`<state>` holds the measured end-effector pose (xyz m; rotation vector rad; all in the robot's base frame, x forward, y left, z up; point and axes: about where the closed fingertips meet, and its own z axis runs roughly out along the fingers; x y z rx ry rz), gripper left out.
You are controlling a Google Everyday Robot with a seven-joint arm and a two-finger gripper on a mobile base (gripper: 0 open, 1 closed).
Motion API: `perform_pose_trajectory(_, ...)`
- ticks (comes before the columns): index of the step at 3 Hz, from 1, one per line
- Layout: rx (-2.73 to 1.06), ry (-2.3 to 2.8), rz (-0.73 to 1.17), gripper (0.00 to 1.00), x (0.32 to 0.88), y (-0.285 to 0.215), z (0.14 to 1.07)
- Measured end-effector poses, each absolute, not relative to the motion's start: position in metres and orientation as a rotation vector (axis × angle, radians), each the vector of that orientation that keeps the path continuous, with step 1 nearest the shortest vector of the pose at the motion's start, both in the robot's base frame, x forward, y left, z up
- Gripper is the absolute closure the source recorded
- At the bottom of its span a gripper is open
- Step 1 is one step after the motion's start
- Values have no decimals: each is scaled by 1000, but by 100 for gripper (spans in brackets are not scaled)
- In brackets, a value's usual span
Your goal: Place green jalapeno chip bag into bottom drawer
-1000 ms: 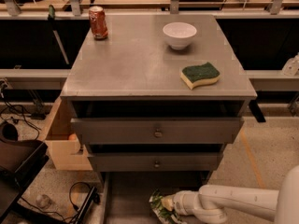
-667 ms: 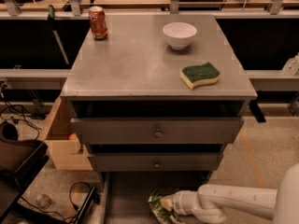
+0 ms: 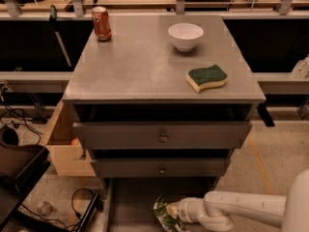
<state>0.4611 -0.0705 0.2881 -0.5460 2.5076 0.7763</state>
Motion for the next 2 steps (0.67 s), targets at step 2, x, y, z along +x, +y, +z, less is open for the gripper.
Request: perform_pose_trajectory(2, -549, 2508, 781, 0, 460, -68, 287)
